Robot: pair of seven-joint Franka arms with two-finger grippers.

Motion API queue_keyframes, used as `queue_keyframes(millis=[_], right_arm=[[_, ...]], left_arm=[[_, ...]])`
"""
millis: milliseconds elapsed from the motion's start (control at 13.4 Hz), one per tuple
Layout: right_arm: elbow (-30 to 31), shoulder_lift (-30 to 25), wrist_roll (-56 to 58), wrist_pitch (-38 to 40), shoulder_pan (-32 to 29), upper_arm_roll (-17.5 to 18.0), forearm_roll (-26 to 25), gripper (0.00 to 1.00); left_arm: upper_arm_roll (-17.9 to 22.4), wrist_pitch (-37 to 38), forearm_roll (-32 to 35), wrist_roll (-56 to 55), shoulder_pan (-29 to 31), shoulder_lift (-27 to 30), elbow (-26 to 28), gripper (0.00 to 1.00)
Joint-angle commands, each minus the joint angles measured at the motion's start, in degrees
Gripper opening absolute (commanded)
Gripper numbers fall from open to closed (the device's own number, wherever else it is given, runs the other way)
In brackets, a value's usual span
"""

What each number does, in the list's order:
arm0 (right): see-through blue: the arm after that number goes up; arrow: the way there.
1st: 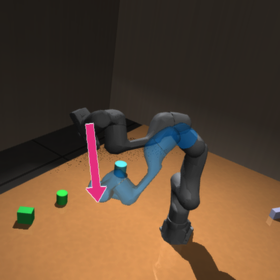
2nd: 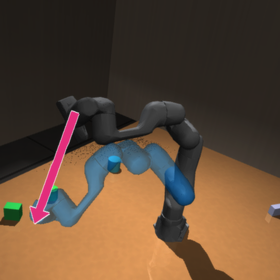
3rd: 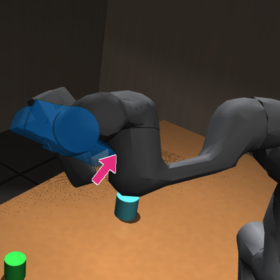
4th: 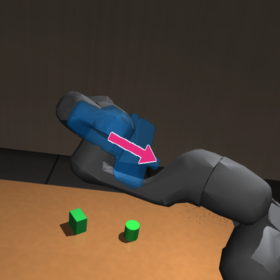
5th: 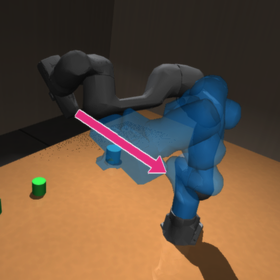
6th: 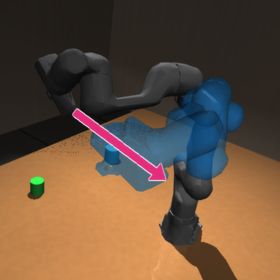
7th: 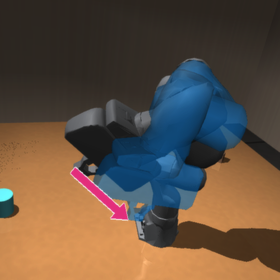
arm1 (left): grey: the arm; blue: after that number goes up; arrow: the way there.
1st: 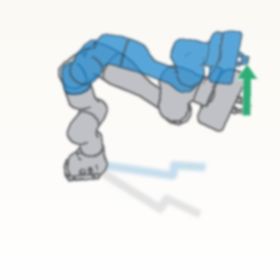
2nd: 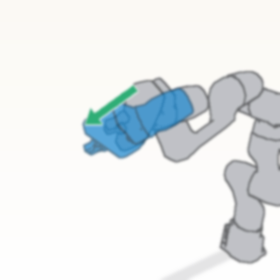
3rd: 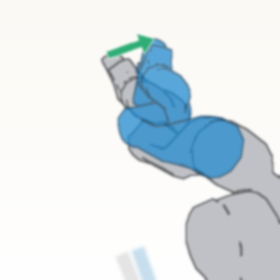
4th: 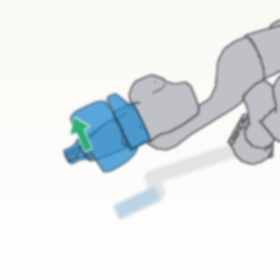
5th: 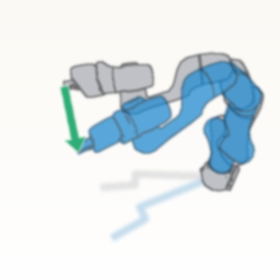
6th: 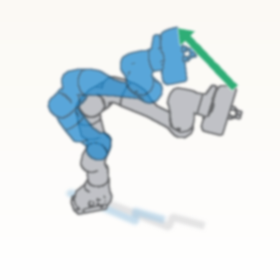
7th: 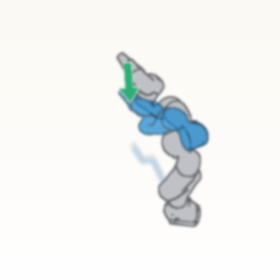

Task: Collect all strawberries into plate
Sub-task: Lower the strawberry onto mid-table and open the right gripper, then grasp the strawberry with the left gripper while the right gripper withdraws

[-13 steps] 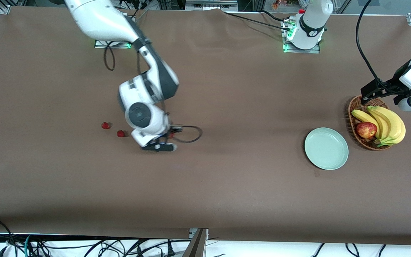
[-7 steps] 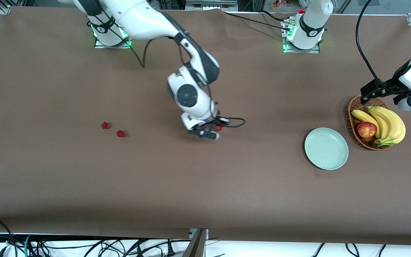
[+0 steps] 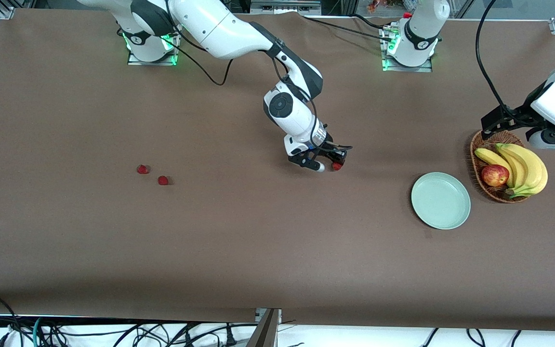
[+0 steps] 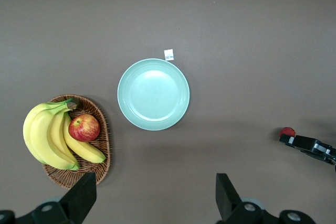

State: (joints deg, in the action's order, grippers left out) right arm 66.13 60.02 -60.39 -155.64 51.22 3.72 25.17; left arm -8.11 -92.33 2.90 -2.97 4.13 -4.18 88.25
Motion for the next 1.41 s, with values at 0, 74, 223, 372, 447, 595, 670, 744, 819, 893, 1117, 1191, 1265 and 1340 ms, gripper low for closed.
queue_keyframes(millis=[0, 74, 223, 372, 447, 595, 670, 744, 819, 893, 1117, 1191, 1265, 1340], right_arm=[[-1.27, -2.44, 1.85, 7.67, -2.87, -0.2, -2.84, 1.0], [-1.27, -4.8, 3.51, 13.46, -4.45, -0.29, -2.93, 1.0], [-1.27, -8.76, 4.49, 23.14, -8.06, -0.2, -2.85, 1.0], [-1.27, -11.23, 8.07, 30.97, -12.17, -0.9, -3.02, 1.0], [-1.18, -11.5, 12.1, 34.14, -14.11, -0.91, -3.02, 1.0], [0.91, -13.61, 19.31, 41.44, -15.01, -5.53, -5.9, 1.0], [3.28, -15.36, 24.04, 42.34, -15.01, -6.87, -8.53, 1.0], [6.43, -17.29, 28.09, 42.44, -15.01, -8.36, -11.17, 1.0], [9.95, -19.13, 31.53, 42.7, -15.01, -10.29, -12.24, 1.0], [13.29, -20.54, 36.78, 42.87, -15.01, -13.27, -12.25, 1.0], [23.49, -24.16, 59.0, 42.7, -15.1, -22.5, -11.81, 0.99], [25.34, -24.25, 62.46, 42.27, -15.27, -24.53, -11.81, 0.99], [26.67, -24.42, 64.85, 41.83, -15.19, -25.86, -11.81, 0.99], [28.68, -25.21, 66.35, 41.21, -15.28, -26.65, -11.9, 0.99]], left_arm=[[-0.06, 0.84, -1.06, -0.54, 0.18, -0.48, -0.97, 1.0], [-0.06, 0.84, -1.06, -0.63, 0.18, -0.48, -0.8, 1.0], [-0.06, 1.71, -1.06, -0.63, 0.18, -0.48, -0.71, 1.0], [-0.59, 2.33, -1.32, -0.72, 0.09, -0.57, -0.71, 1.0], [-0.85, 2.51, -2.54, -0.63, 0.0, -1.27, -0.71, 1.0], [-0.94, 6.17, -6.31, -0.02, -1.05, -6.6, -1.06, 1.0], [-0.94, 7.68, -8.07, 0.16, -2.27, -8.55, -1.32, 1.0], [-0.94, 7.61, -8.35, -0.1, -3.85, -10.48, -1.15, 1.0], [-0.86, 7.0, -8.35, -0.72, -5.87, -13.29, -1.23, 1.0], [-0.86, 3.94, -8.35, -0.72, -7.63, -15.84, -0.8, 1.0], [-0.94, -9.12, -7.65, -0.9, -12.56, -20.42, 3.57, 1.0], [-1.03, -17.1, -7.82, 0.49, -12.83, -21.56, 6.82, 1.0], [-2.86, -24.75, -8.09, 0.6, -13.44, -22.45, 10.42, 1.0], [-3.66, -32.13, -8.09, -0.1, -14.06, -22.72, 14.46, 1.0]])
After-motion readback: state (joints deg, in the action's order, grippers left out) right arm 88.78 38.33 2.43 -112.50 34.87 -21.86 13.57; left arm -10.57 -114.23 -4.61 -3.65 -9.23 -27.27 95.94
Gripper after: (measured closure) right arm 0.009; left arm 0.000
